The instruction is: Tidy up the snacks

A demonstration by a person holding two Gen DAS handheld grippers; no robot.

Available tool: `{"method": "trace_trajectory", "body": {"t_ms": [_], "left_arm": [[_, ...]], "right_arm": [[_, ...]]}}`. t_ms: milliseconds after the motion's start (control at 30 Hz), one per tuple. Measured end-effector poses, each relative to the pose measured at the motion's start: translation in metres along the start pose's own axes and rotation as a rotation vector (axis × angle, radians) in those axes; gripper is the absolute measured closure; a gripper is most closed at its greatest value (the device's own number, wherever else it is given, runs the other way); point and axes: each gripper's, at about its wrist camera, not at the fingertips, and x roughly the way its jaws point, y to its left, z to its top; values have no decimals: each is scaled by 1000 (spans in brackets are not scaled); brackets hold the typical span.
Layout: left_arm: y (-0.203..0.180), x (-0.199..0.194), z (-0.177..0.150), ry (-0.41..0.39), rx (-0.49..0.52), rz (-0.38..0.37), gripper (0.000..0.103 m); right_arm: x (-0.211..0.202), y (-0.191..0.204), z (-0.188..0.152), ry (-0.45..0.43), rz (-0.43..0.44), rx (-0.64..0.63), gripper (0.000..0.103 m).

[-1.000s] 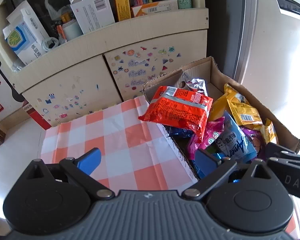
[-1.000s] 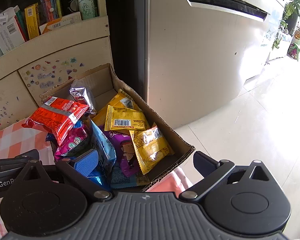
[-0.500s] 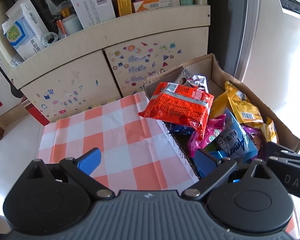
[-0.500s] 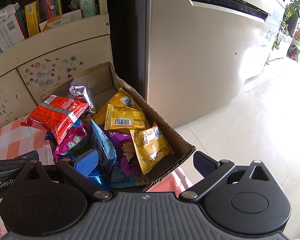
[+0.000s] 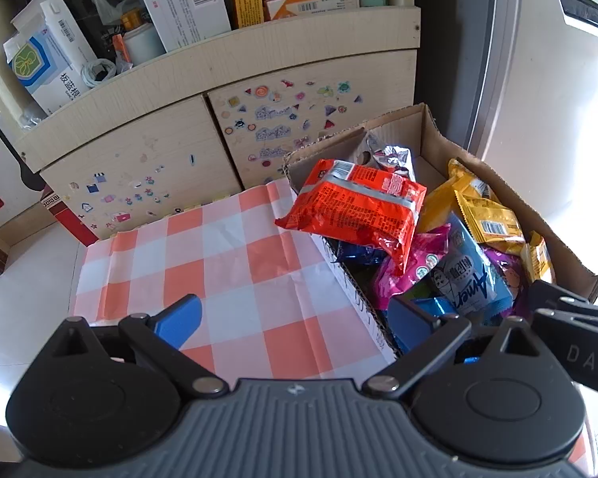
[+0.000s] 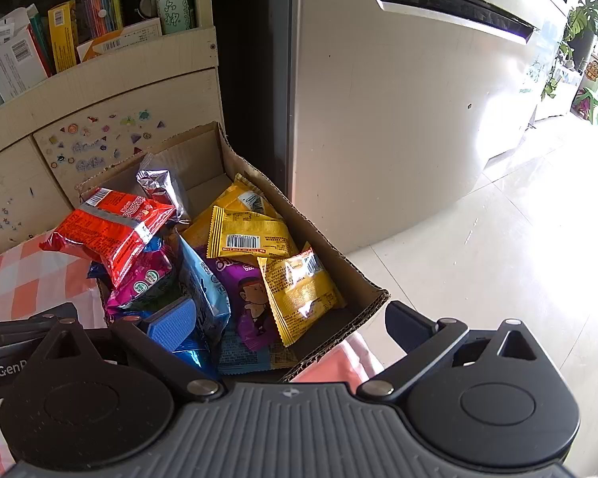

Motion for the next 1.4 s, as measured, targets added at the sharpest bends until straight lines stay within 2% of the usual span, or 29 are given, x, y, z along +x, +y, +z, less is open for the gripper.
{"method": "trace_trajectory", "body": {"t_ms": [767,1167,1400], "left_arm": [[7,-2,-7,8,9,2,4],[26,-11,-28,8,-8,14,4],[36,-22,-48,12,-16,-22,3]], "right_arm": [[0,4,-4,5,6,-16,0],[-11,17,-13,-33,25,-64,0],[-21,28,-28,-40,87,-76,0]]}}
